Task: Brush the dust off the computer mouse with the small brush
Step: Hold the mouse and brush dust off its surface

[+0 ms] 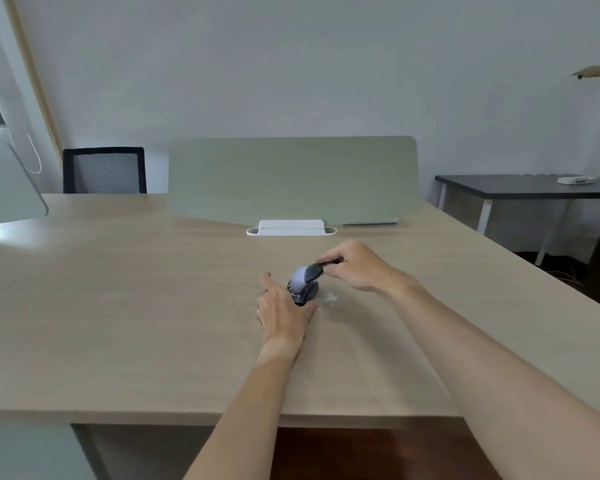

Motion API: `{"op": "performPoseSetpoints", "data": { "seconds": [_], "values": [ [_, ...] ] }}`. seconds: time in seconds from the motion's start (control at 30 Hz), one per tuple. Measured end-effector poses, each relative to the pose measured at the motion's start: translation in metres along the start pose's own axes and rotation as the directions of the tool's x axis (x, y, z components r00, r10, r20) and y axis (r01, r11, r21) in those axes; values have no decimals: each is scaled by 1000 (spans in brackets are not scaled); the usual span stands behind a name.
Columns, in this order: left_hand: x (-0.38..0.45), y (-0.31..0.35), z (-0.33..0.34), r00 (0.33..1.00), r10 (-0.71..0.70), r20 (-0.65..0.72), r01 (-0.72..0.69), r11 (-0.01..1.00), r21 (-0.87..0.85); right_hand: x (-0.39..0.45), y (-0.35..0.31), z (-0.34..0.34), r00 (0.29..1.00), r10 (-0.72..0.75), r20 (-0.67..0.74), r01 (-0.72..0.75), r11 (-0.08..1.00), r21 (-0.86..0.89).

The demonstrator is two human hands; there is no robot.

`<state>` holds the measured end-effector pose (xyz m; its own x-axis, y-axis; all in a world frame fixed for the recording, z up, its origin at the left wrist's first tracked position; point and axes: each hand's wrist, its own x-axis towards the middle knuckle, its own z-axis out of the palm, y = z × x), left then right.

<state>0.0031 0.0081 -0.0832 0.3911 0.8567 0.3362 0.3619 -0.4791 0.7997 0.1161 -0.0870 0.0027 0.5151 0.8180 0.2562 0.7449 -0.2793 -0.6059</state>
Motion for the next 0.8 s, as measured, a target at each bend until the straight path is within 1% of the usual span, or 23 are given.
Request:
{"op": "performPoseSetpoints", "data": {
  "seconds": [0.07,0.1,0.2,0.33,0.4,0.43,0.5,0.57,0.63,0.67,0.8],
  "values": [
    [0,1,0,1000,18,5,-18,1000,-3,3,-8,12,999,-20,37,18,999,43],
    [1,1,-1,999,28,16,-28,1000,4,4,-11,16,997,-32,66,30,999,30],
    [1,1,-3,1000,-20,16,21,998,-53,5,-8,12,990,-40,134,48,997,-56],
    [-2,1,-5,1000,-9,19,11,996,-85,12,2,-11,987,31,158,0,981,-192],
    [-3,2,-6,1000,-12,21,14,996,-87,13,-1,-16,987,44,152,-7,971,-237],
    [-2,2,-6,1000,-17,17,19,996,-89,13,-4,-16,991,36,129,-6,974,-226],
    [-3,2,-6,1000,-12,7,12,996,-93,15,-11,-12,996,32,86,-21,991,-130],
    [-3,2,-5,1000,-8,5,9,995,-97,15,-17,-4,993,40,111,-33,998,-61],
    [-2,1,-5,1000,-11,12,12,996,-86,13,-17,4,983,58,174,-46,996,-70],
    [-2,1,-4,1000,-10,13,11,996,-87,12,-14,5,981,63,182,-47,995,-87],
    [-2,0,-2,1000,10,-5,-10,995,-96,9,0,-7,993,73,97,-57,985,-166]
  ]
}}
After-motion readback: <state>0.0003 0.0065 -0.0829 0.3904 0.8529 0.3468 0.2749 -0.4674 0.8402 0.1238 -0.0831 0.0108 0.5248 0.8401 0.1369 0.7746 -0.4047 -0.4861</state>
